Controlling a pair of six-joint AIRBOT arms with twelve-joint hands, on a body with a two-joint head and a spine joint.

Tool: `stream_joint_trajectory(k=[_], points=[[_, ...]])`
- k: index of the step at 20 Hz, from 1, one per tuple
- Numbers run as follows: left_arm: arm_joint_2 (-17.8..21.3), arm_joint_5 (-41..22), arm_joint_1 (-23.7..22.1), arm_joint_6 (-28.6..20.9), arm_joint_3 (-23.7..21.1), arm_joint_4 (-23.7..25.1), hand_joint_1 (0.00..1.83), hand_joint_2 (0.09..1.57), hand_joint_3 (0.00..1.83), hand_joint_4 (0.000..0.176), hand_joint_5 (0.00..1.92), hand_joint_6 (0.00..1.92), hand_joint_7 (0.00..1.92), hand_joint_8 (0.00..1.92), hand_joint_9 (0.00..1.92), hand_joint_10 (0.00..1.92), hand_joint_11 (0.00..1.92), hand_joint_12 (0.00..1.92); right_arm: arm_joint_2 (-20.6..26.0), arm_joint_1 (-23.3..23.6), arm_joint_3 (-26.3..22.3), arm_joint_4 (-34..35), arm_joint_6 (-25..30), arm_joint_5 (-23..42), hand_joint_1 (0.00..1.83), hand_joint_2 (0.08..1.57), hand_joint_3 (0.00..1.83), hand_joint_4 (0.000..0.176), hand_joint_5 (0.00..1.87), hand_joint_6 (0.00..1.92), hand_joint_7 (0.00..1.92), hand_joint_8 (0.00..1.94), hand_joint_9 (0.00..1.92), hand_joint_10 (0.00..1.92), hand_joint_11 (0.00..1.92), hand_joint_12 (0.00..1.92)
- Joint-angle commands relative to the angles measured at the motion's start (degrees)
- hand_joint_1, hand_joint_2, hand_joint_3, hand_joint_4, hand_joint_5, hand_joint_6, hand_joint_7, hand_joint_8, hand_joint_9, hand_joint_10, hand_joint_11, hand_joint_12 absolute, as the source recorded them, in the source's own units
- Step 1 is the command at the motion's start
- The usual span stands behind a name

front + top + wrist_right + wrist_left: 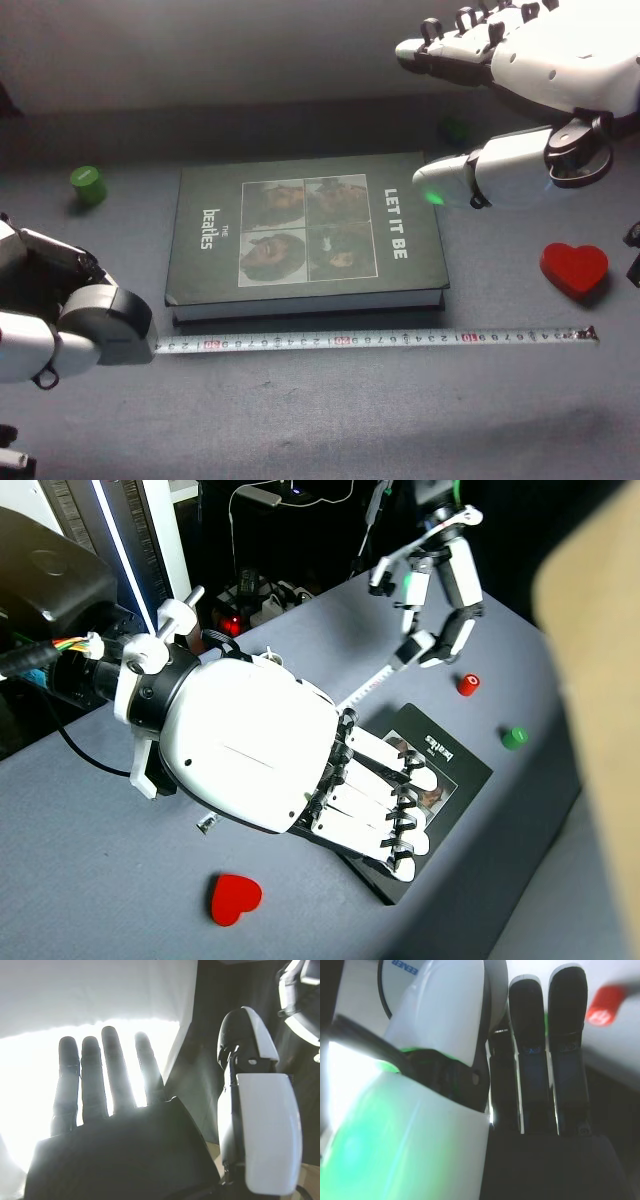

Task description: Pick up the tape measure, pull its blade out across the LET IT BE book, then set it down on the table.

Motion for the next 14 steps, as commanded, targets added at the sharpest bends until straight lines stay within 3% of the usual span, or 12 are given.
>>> stream_joint_trajectory(k=[1,5,9,14], points=[[-0.23,-5.24,0.08,-0.58,-0.25,1.48,1.37,1.13,0.00,0.000,0.94,0.92,0.94,1.02,0.89,1.33,0.83,1.28,0.23,0.63,0.02,-1.94,0.05,1.68,0.21,1.09,0.00,0.087,0.08,0.00,0.17,0.00,0.10,0.00,0.00,0.52],[-4.86,-9.96,4.81,-5.40,-0.67,3.92,1.37,1.13,0.00,0.000,0.94,0.91,0.94,1.02,0.90,1.33,0.84,1.28,0.05,0.43,0.00,-1.67,0.08,2.23,0.21,1.08,0.00,0.088,0.08,0.00,0.17,0.00,0.09,0.00,0.00,0.53],[-9.60,-12.09,5.67,-6.32,1.77,5.88,1.37,1.12,0.00,0.000,0.94,0.92,0.93,1.02,0.90,1.33,0.84,1.28,0.05,0.27,-0.09,-1.57,-0.02,2.18,0.21,1.08,0.00,0.088,0.07,0.00,0.17,0.00,0.10,0.00,0.00,0.53],[-11.71,-13.14,6.85,-7.21,5.54,5.17,1.37,1.13,0.00,0.000,0.90,0.95,0.95,1.02,0.90,1.33,0.84,1.27,0.06,-0.01,-0.25,-1.59,-0.18,2.18,0.23,1.09,0.00,0.088,0.08,0.00,0.17,0.00,0.10,0.00,0.00,0.53]])
